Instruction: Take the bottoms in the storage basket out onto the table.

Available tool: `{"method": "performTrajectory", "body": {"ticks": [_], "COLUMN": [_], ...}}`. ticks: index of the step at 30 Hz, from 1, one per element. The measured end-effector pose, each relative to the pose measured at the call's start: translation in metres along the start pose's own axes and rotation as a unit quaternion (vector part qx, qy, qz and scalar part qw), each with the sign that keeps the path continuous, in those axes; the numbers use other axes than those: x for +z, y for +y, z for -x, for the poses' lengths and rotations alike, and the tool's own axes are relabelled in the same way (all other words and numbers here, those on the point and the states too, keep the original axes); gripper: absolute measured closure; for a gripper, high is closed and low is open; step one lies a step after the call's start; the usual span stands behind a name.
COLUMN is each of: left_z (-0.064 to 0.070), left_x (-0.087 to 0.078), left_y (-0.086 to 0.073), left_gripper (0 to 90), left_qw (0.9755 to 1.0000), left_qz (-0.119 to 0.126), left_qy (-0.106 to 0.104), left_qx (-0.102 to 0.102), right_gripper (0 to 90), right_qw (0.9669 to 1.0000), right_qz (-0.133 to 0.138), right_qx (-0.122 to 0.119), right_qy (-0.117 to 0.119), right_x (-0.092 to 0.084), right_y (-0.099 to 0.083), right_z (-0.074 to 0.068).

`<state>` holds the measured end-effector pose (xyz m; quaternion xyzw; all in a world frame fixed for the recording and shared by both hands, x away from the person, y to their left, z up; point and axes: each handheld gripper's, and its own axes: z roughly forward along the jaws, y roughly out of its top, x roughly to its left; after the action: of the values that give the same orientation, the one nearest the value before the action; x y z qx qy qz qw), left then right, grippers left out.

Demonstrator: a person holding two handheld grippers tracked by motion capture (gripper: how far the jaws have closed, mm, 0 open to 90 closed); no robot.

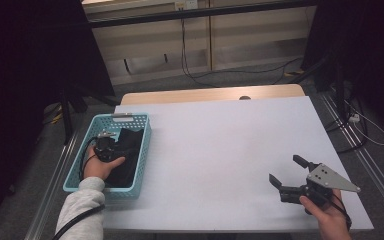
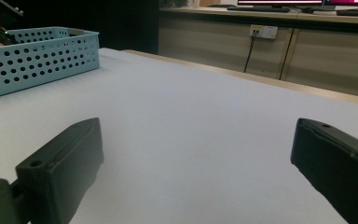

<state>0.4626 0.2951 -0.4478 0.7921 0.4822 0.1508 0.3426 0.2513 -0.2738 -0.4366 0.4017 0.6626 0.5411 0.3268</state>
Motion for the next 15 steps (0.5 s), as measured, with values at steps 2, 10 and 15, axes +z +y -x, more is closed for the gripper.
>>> {"method": "performTrajectory", "body": {"ticks": [2,10,15], "left_z": [0.0011,0.0027,0.0018], "left_x": [0.0001,-0.0017,-0.0031], "left_y": [0.0003,0.0034,0.0045], "left_gripper": [42.8,51.1,53.5], "left_qw": [1.0,0.9999,0.9999], "left_qz": [0.0,-0.012,-0.014], "left_qy": [-0.001,-0.007,-0.009], "left_qx": [0.0,-0.006,-0.004], "right_gripper": [1.7,1.6,1.7], "right_qw": [1.0,1.0,1.0], "right_qz": [0.0,0.0,-0.001], "right_qx": [0.0,0.0,-0.001], "right_qy": [0.0,-0.001,0.0], "right_x": [0.0001,0.0001,0.0002], "right_y": [0.0,0.0,0.0], "right_z": [0.0,-0.0001,0.0001]}}
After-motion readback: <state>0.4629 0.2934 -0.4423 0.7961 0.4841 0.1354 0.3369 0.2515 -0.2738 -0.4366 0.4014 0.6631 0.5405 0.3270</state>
